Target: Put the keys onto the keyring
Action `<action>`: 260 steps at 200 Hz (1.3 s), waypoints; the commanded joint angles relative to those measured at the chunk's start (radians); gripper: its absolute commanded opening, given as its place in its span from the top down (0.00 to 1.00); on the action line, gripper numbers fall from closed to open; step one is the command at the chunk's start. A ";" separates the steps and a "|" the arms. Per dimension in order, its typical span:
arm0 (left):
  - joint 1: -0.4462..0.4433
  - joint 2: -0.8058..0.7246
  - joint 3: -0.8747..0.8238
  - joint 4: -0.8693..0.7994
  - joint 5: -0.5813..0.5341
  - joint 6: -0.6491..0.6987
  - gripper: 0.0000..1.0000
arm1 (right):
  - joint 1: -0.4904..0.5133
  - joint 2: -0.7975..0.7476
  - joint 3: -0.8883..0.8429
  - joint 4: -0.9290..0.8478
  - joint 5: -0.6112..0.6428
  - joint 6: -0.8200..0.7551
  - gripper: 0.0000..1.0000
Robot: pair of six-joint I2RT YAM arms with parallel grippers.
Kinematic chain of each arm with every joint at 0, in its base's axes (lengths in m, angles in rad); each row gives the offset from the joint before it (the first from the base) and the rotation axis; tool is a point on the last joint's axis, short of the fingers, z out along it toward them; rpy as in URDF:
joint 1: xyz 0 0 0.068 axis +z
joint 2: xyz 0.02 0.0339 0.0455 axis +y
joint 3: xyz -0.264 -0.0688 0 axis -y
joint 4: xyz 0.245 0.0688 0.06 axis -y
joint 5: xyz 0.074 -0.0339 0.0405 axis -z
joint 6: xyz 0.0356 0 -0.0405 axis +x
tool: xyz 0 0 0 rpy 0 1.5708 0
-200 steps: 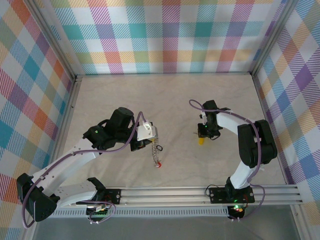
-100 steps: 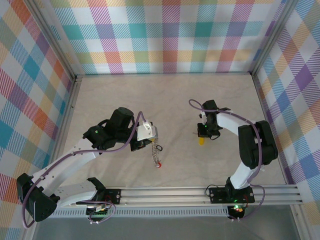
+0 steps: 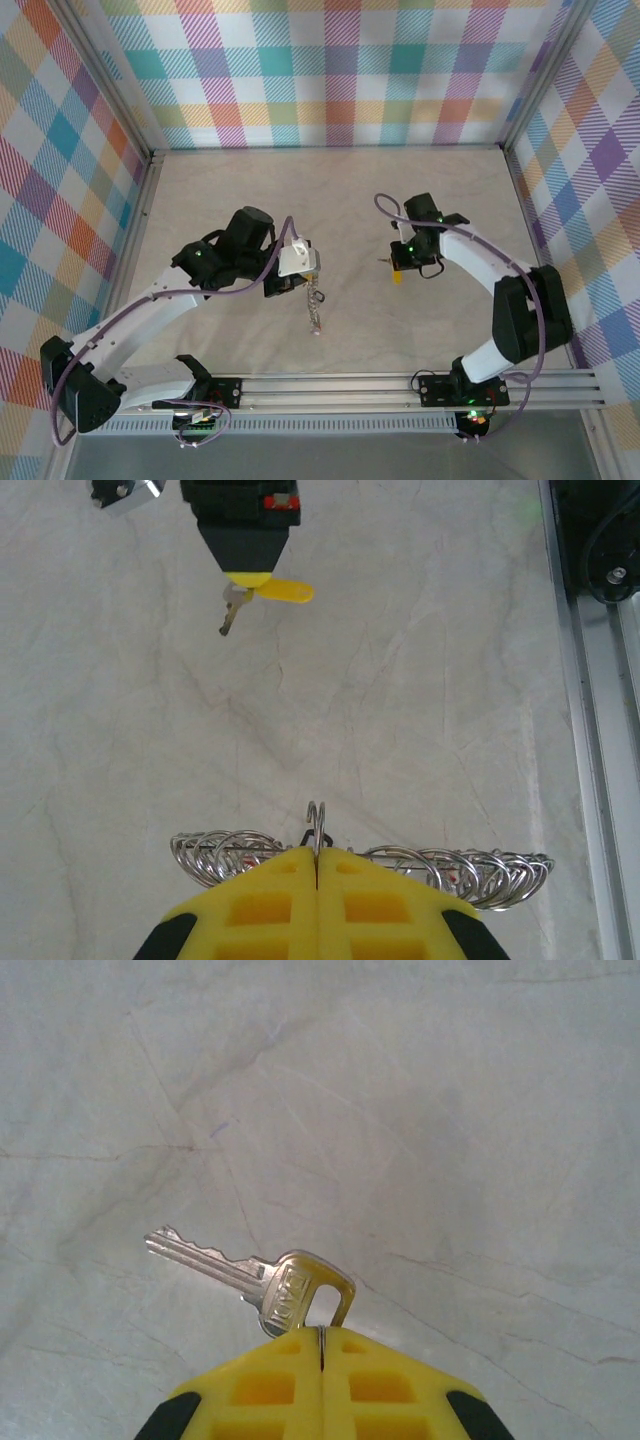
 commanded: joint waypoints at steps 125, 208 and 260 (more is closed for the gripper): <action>0.013 -0.007 -0.007 0.028 0.048 -0.010 1.00 | 0.001 0.146 -0.023 0.002 0.053 -0.007 0.85; 0.013 -0.025 -0.023 0.038 0.045 -0.027 1.00 | 0.001 0.140 -0.022 -0.012 0.041 -0.002 0.99; 0.013 -0.024 -0.014 0.038 0.049 -0.027 1.00 | 0.002 -0.037 -0.076 0.059 0.036 -0.026 1.00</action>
